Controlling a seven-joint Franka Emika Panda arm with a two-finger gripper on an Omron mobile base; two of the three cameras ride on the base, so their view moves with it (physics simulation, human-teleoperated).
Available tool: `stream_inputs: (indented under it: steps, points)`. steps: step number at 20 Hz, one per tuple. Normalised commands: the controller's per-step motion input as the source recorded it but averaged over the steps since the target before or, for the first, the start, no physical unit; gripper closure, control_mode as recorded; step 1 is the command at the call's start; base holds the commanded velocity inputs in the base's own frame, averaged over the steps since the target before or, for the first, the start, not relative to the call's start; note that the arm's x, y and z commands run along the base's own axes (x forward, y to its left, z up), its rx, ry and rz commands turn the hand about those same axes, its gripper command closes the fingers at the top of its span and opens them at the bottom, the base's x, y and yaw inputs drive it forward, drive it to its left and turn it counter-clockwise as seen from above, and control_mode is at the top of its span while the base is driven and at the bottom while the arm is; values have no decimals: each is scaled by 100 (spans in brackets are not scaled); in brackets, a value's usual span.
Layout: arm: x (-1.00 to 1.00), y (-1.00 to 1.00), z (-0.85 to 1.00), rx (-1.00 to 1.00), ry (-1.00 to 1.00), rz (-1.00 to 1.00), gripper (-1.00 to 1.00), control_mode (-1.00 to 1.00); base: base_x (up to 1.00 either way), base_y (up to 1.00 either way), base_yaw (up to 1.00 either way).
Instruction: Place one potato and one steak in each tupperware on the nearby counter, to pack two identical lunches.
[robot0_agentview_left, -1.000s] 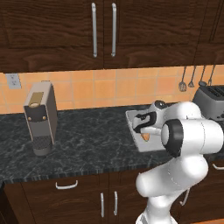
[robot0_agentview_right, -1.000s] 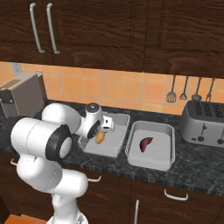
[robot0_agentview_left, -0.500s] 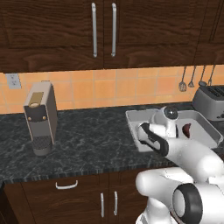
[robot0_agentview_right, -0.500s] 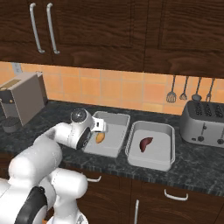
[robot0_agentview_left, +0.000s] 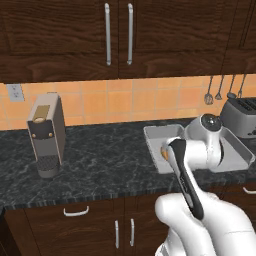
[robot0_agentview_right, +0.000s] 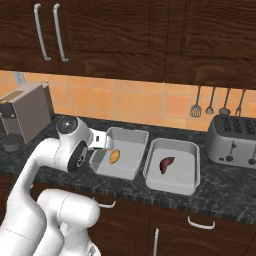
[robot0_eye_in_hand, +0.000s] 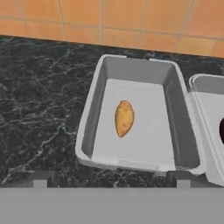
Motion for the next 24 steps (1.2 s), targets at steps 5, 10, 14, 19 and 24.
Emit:
stream_inputs:
  steps: [5,10,14,19,24]
  points:
    - [-99,0,91,0,12,-3,-100,-100,0,0,0]
    - [-100,-4,80,0,-1,0,-100,-100,0,0,0]
    - [-100,-21,58,0,-17,0,-100,-100,0,0,0]
    - [0,0,0,0,0,0,-100,100,-100,-49,0]
    - [0,0,0,0,0,0,-100,100,-100,-90,-5]
